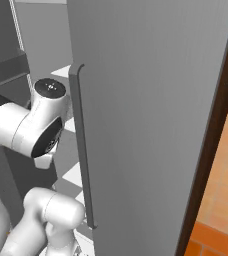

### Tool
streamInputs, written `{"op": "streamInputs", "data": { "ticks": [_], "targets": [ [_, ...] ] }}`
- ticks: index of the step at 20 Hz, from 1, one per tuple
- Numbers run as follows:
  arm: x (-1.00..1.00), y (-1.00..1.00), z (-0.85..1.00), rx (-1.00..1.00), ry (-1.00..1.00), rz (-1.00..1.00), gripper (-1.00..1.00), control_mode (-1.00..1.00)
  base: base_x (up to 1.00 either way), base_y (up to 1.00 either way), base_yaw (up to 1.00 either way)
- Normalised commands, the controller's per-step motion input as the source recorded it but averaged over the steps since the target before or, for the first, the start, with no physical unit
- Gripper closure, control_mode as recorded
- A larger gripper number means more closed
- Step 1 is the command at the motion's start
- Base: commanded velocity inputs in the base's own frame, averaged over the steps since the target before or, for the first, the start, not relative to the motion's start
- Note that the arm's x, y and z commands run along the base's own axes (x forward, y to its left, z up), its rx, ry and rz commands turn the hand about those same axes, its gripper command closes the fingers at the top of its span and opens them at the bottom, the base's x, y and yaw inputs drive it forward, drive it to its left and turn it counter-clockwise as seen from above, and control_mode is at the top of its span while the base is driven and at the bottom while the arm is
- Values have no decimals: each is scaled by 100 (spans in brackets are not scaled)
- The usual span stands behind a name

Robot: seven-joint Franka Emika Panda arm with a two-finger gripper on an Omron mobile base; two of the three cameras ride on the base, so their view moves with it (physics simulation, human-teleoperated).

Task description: Take the meat container that has the fish and place it on the second highest rack of the freezer. Then take the vegetable container that has the lemon and squash and place it on the highest rack of the freezer.

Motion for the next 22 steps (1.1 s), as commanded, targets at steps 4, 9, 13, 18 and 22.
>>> {"op": "streamInputs", "data": {
  "ticks": [4,9,13,18,22],
  "targets": [
    [23,21,-10,0,1,-45,100,-100,0,0,0],
    [61,5,-10,0,7,-12,100,-100,0,0,0],
    [66,27,-16,0,8,0,100,-100,0,0,0],
    [39,19,-19,0,4,0,100,-100,0,0,0],
    [-49,9,-1,0,-2,0,100,-100,0,0,0]
  ]
}}
